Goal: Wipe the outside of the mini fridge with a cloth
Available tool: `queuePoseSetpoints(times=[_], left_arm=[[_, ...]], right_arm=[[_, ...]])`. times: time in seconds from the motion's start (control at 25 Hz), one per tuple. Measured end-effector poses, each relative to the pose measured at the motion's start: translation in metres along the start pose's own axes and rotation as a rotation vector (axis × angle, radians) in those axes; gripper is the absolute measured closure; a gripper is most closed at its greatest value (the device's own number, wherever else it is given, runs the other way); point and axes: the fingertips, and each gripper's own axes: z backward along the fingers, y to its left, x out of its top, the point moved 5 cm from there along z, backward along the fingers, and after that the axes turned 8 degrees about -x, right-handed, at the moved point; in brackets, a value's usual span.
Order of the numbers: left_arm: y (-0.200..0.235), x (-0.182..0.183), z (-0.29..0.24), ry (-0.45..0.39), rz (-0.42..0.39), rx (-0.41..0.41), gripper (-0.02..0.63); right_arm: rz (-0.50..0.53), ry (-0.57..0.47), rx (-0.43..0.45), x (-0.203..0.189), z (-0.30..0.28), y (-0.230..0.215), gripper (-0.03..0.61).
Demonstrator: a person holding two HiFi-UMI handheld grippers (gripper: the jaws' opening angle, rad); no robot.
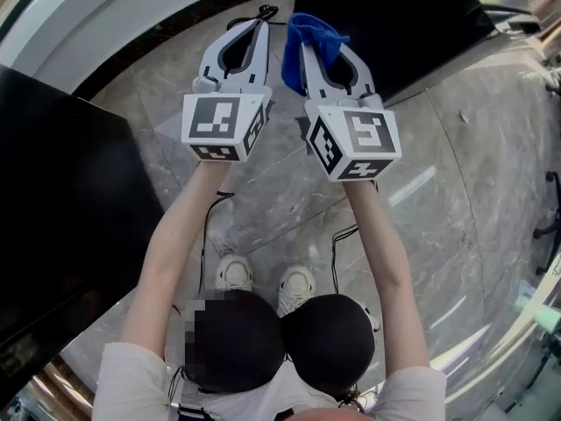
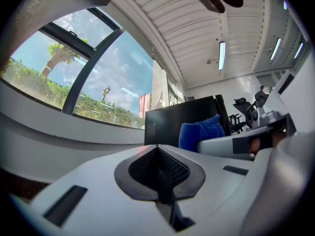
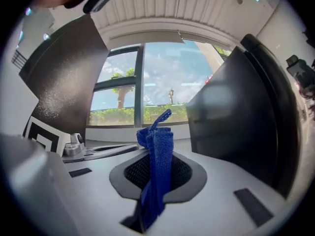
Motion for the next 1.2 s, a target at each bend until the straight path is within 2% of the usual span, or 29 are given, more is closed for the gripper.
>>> queuePoseSetpoints(times=[0.12,0.28,0.4,0.48,0.64,0.84,0.96,1.04,1.08,1.2], left_arm=[[0.012,0.015,0.012,-0.013,-0.031,0.004,0.609],[0.037,0.043,0.023,-0.036,0.036,0.060,0.609],[0.047,0.080,0.021,0.001,0.062,0.073,0.609],[0.053,0.123,0.015,-0.001,0.052,0.088,0.609],[0.048,0.237,0.009,0.013,0.049,0.112,0.609],[0.010,0.375,0.029,0.150,0.062,0.100,0.609],[-0.003,0.496,0.038,0.211,0.008,0.062,0.609],[-0.002,0.585,0.039,0.210,-0.027,0.061,0.609],[-0.002,0.625,0.041,0.198,-0.013,0.073,0.609],[-0.006,0.718,0.041,0.138,0.070,0.101,0.609]], right_arm=[[0.049,0.008,0.067,0.016,0.002,-0.001,0.516],[0.092,0.031,0.133,0.051,0.006,-0.015,0.517],[0.063,0.044,0.112,0.092,0.007,-0.026,0.516],[0.051,0.056,0.080,0.130,0.001,-0.026,0.516],[-0.007,0.095,0.069,0.236,0.000,-0.008,0.516],[-0.128,0.186,0.091,0.395,0.009,0.028,0.517],[-0.203,0.239,0.061,0.515,0.024,0.039,0.516],[-0.278,0.238,0.038,0.603,0.033,0.047,0.516],[-0.274,0.234,0.040,0.643,0.040,0.054,0.516],[-0.145,0.197,0.079,0.732,0.061,0.082,0.515]])
